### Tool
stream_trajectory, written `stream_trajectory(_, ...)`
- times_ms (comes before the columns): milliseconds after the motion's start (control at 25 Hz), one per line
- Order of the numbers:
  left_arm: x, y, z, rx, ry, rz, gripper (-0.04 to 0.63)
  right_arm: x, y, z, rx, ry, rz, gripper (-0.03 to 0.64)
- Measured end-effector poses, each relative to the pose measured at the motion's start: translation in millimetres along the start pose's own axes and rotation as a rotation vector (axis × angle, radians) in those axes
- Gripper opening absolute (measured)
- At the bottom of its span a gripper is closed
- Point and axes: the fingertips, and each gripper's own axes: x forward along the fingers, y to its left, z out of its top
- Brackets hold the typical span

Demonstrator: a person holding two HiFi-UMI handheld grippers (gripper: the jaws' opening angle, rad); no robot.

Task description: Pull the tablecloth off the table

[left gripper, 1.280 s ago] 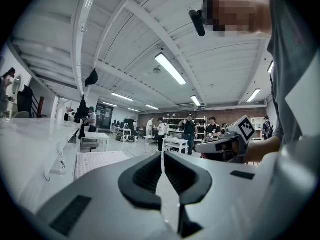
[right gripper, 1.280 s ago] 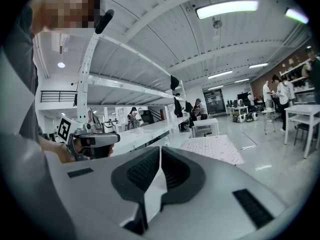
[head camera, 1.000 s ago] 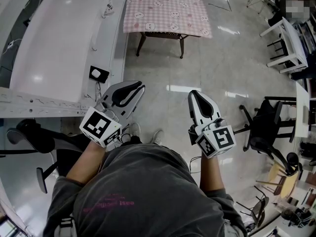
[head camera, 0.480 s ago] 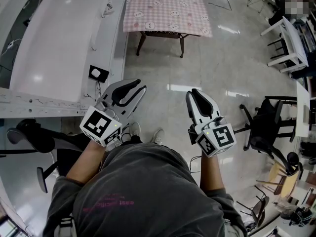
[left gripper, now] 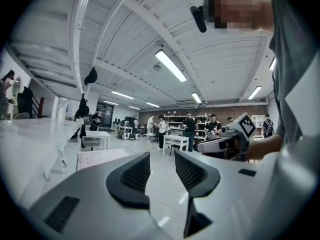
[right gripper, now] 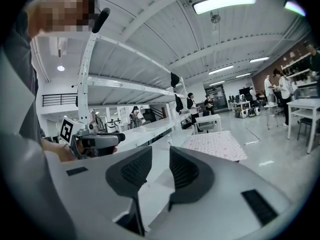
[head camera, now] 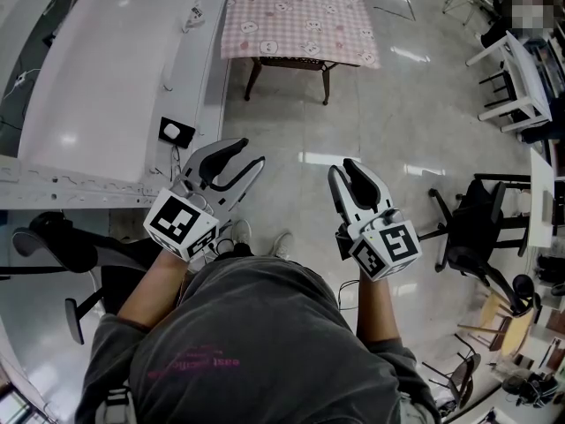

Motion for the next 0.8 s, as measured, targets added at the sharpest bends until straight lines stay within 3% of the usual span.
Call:
stream_trajectory(520, 7.6, -9.7, -10.5, -0.008, 0.019, 0.034, 0.219, -17.7, -12.2, -3.0, 0.021, -0.012, 0.005, 0.163)
stream_trajectory(800, 18.3, -32.1, -12.0, -0.002, 0.009, 0.075, 0.224, -38.3, -31.2, -11.7, 0.02, -0.003, 0.027, 0.164)
